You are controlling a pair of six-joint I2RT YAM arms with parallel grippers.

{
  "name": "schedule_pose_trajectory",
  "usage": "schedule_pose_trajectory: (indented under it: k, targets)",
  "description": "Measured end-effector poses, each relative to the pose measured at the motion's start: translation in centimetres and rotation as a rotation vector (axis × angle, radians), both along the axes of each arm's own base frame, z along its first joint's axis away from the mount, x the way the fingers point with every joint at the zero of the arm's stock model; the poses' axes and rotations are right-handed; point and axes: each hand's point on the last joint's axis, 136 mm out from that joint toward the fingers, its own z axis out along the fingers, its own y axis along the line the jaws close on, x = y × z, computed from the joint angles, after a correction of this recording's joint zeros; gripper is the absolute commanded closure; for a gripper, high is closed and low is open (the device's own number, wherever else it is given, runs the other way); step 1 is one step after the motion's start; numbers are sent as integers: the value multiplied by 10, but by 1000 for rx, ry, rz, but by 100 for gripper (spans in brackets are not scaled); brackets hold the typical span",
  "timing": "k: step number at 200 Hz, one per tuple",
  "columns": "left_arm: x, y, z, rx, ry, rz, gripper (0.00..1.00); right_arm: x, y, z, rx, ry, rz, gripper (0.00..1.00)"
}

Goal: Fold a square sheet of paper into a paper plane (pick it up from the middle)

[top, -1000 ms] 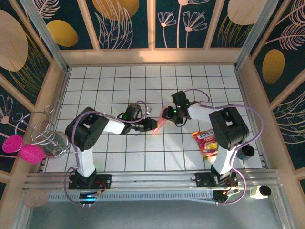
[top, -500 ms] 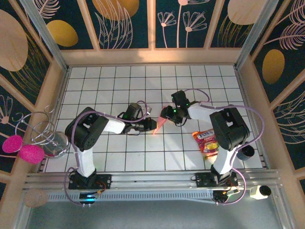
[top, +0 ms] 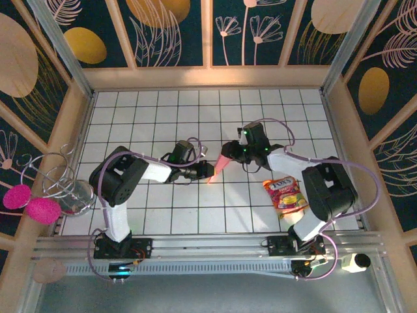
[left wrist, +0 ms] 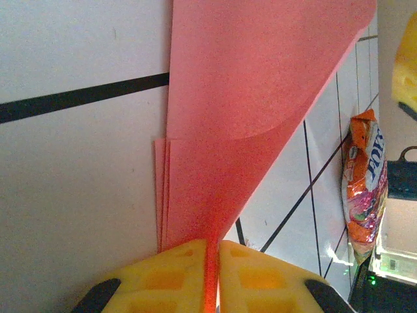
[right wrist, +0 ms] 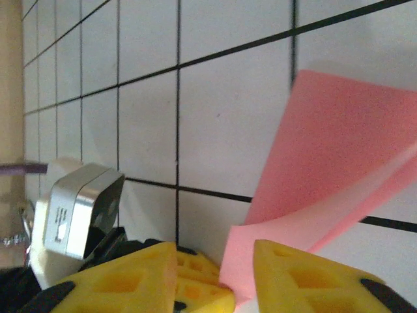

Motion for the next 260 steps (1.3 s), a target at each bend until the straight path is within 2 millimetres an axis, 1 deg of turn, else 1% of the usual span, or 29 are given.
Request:
schedule_pose_trajectory:
  k: [23,42,85,115,147,207,232,245,260]
  targets:
    - [0,0,0,1,1,0,88,-5,10,-12,13,31,36,73]
    - [0,0,0,0,2,-1,88,-6,12,-22,12,51,46,74]
    - [-1,-1,0,-5,12,-1,87,-5,15,-29,17,56,54,73]
    - [-1,-1,0,-8,17,3,87,-3,16,-39,11,72,56,73]
    - [-1,-1,1,-13,22,4,85,-1,19,-45,12,79,59,73]
    - [-1,-1,-1,-13,32,9,90,2,22,-42,30,65,75,72]
    - [0,0,-1,-14,35,10,91,-1,18,-30,46,31,74,71]
    - [0,0,-1,-15,38,13,92,-5,14,-21,62,5,75,72]
    - [0,-1,-2,-17,42,15,92,-12,13,-17,79,-14,84,73]
